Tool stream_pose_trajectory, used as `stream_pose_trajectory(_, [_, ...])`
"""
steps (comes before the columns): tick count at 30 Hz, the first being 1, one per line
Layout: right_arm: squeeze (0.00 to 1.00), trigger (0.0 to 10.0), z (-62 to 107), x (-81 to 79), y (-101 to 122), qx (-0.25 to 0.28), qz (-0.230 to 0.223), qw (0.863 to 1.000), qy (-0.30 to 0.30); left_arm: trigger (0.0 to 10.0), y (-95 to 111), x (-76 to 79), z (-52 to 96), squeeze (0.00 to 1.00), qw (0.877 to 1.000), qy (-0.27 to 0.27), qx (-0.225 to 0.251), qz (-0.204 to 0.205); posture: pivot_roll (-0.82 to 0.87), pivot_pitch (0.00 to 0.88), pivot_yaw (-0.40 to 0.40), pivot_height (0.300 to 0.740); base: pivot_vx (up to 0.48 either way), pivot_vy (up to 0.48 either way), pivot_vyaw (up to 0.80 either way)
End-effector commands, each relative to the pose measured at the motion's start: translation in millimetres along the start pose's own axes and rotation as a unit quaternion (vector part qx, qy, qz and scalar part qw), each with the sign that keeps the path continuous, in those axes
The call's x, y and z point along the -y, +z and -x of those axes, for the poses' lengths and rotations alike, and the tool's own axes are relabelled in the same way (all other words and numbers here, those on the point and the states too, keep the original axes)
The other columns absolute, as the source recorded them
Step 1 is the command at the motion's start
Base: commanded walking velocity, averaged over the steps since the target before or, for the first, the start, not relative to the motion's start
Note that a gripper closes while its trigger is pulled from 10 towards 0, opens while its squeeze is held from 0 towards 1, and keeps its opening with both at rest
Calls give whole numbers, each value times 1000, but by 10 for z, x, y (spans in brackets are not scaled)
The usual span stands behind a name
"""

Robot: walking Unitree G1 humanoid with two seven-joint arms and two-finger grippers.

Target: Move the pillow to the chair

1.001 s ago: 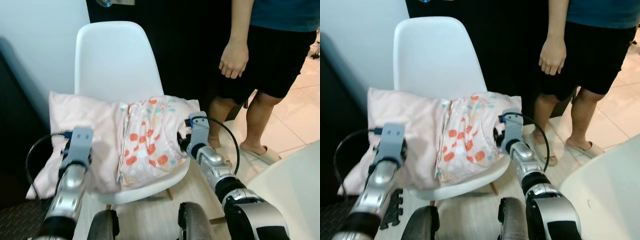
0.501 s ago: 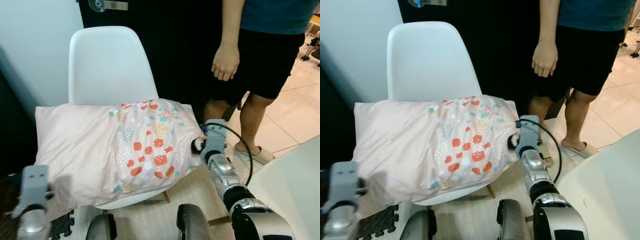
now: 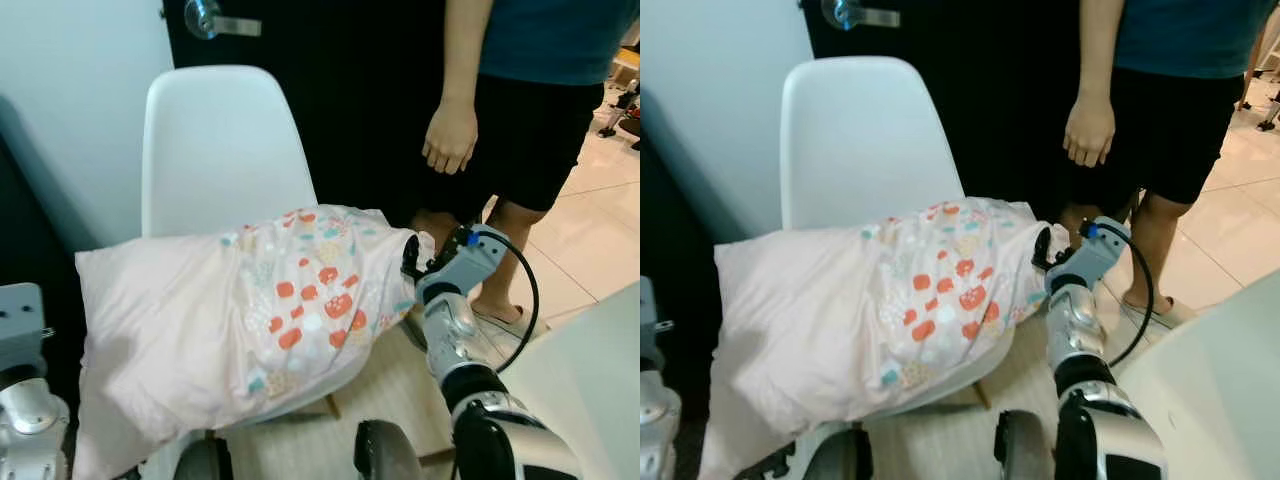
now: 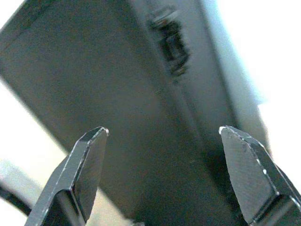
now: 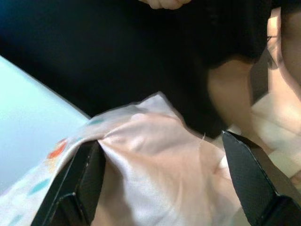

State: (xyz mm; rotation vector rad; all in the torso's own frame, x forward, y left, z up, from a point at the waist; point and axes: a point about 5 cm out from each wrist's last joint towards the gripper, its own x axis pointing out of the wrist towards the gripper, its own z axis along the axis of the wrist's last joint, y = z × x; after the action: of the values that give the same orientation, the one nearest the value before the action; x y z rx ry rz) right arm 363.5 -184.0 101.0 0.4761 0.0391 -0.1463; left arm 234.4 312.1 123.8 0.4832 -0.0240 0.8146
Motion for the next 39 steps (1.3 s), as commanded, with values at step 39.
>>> stream_pose_trajectory(39, [0, 10000, 630, 210, -379, 14, 261, 962, 74, 10000, 153, 728, 192, 0, 971, -233, 43, 19, 65, 0, -91, 589, 0, 0, 0])
